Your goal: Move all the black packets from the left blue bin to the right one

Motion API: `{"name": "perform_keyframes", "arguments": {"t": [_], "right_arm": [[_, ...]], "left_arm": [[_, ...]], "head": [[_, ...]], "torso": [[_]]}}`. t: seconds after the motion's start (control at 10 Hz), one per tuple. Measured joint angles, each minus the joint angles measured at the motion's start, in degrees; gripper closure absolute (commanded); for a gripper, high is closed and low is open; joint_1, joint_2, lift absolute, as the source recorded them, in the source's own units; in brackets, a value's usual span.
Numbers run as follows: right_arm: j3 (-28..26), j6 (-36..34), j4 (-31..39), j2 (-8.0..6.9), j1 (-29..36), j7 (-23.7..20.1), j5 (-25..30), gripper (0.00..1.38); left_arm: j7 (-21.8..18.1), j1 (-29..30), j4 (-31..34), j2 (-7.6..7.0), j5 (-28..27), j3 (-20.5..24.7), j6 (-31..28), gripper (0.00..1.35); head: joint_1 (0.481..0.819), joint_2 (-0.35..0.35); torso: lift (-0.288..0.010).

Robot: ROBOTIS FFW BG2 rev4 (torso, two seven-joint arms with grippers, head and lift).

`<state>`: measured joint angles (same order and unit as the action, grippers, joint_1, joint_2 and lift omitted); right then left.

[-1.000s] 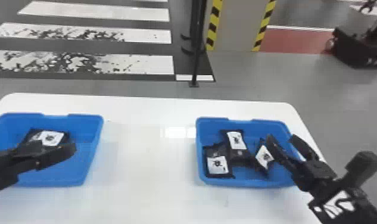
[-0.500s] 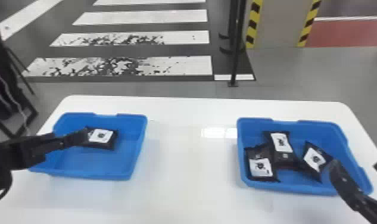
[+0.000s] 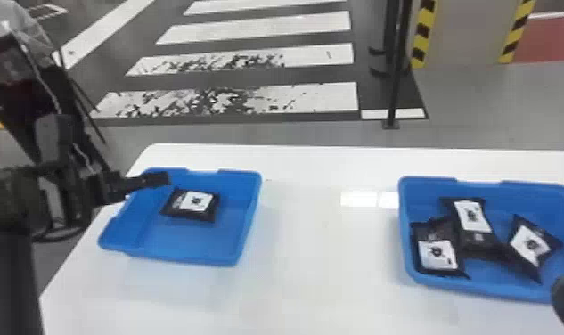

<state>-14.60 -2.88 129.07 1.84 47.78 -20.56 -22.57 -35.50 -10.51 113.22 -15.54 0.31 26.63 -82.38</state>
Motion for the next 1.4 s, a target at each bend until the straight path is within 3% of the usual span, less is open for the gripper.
{"name": "perform_keyframes", "arguments": {"t": [0.2,0.4,1.1,1.4], "right_arm": [[0.4,-0.8,-0.8,0.0,-0.8,-0.7,-0.3,0.13],[0.8,-1.4,-1.7,0.0,-1.5,-1.0,-0.5,0.13],[1.5,-2.0,-4.1,0.0,-3.3,-1.3,-1.4,0.13],[1.9,-2.2,-5.2,0.0,-4.0,-1.4,-2.0,0.13]], "left_arm": [[0.1,-7.6,-11.2,-1.34,-2.3,-4.0,0.0,0.18],[0.6,-12.4,-20.8,-1.74,-4.1,-5.5,-0.1,0.21],[5.6,-20.0,-39.2,-1.62,-5.3,-8.7,2.4,0.24],[8.2,-21.8,-43.6,-1.42,-5.3,-9.8,3.1,0.58]], "head": [[0.695,0.196],[0.695,0.202],[0.695,0.203],[0.695,0.202]], "torso": [[-0.15],[-0.15],[-0.15],[-0.15]]}}
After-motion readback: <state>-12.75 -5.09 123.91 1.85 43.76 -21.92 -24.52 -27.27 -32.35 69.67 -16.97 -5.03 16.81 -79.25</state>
